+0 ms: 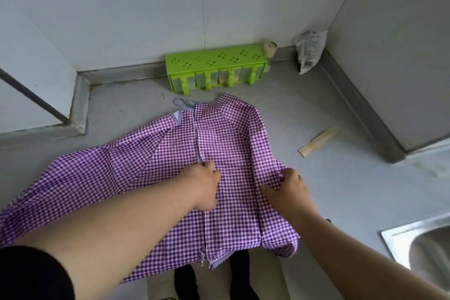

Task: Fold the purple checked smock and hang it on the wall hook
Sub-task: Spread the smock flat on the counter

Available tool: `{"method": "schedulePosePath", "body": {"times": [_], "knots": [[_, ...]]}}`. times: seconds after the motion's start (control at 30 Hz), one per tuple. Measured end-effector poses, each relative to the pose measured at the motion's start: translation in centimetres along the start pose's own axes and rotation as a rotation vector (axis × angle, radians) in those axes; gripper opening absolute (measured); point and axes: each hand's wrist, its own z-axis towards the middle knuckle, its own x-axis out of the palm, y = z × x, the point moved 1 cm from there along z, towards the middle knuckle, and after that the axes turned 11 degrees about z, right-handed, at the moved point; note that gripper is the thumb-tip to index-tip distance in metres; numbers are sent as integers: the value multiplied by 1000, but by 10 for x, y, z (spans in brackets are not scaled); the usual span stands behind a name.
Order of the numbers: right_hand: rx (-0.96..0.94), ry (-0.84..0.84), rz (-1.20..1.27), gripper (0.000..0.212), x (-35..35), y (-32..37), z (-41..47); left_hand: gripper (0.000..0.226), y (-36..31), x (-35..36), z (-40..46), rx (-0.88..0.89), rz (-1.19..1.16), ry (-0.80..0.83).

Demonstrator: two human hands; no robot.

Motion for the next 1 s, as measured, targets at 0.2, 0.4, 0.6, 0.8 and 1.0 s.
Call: {"method": "schedulePosePath", "body": {"times": [0.2,0.4,0.6,0.8,1.0], "knots": [[33,205,-106,46,-2,-3,7,78,-7,-19,11,-71,85,-60],[-16,252,6,38,-19,4,2,105,-18,-35,32,-92,202,-133],[-65,335,-19,41,-93,34,23,123,-23,-70,47,90,126,-185],[-213,189,-723,47,-188,60,85,133,-38,-87,69,93,114,-121],[-439,-535,-776,44,-215,51,119,133,-42,-89,81,54,85,-135]]}}
